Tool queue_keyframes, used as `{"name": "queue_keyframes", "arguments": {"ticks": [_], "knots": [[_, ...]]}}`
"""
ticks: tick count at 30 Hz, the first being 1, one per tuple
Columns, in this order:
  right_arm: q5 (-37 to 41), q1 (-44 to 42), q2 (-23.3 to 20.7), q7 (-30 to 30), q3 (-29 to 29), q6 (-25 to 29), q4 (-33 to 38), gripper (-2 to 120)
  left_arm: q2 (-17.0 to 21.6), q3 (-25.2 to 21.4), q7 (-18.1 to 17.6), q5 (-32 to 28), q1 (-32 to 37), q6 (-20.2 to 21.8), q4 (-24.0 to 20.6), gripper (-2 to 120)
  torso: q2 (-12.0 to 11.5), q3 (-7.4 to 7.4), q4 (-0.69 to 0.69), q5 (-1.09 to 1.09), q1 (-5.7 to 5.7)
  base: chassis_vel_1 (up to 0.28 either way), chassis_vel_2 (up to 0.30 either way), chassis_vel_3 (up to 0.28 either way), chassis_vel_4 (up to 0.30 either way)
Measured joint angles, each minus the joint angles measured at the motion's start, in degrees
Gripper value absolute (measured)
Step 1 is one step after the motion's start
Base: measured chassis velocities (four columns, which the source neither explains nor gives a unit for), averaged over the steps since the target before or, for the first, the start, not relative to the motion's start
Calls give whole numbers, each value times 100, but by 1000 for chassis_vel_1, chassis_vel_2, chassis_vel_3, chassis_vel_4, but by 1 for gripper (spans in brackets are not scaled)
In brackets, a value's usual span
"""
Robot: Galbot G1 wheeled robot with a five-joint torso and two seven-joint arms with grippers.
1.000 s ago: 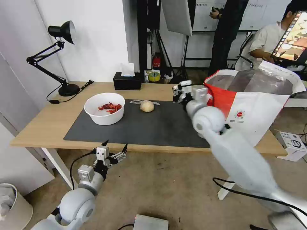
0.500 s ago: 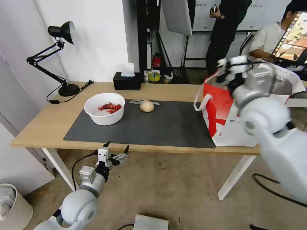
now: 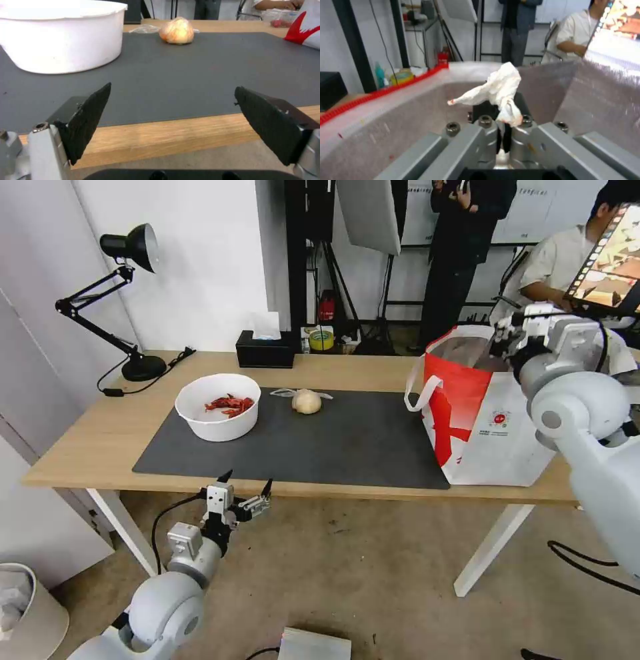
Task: Pick up the trash from the table and place it into the takeout bag.
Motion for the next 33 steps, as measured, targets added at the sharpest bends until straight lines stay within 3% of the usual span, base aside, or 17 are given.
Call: {"name": "queue_keyframes", "arguments": {"ticks": [2, 13, 19, 21, 24, 25, 27, 33], "knots": [[110, -34, -5, 34, 19, 82, -1, 14, -10, 5, 3, 1, 24, 0, 0, 100, 0, 0, 1, -2, 0, 0, 0, 0, 0], [350, -108, -100, 129, 88, -51, 121, 49, 16, -2, 6, -4, 1, 5, 0, 100, 0, 0, 0, -2, 0, 0, 0, 0, 0], [365, -151, -150, 22, 139, -49, 170, 75, 9, 0, 9, -5, 1, 7, -2, 100, 0, 0, 0, -1, 0, 0, 0, 0, 0], [380, -177, -154, -106, 165, 96, 192, 80, 9, 0, 9, -5, 1, 8, -8, 100, 0, 0, 0, -1, 0, 0, 0, 0, 0], [524, -338, -197, -843, 239, 991, 359, 94, 9, -12, 9, -5, 10, 8, -49, 100, 0, 0, 0, -1, 0, 0, 0, 0, 0], [524, -338, -197, -843, 239, 991, 359, 94, 9, -12, 9, -5, 10, 8, -49, 100, 0, 0, 0, -1, 0, 0, 0, 0, 0], [559, -520, -245, -1278, 252, 1504, 588, 99, 11, -31, 9, -5, 34, 9, -83, 100, 0, 0, 0, -2, 0, 0, 0, 0, 0], [523, -1278, -437, -1899, 364, 1861, 1269, 100, -3, -121, 9, -2, 96, 9, -131, 100, 0, 0, -1, -2, 0, 0, 0, 0, 0]]}}
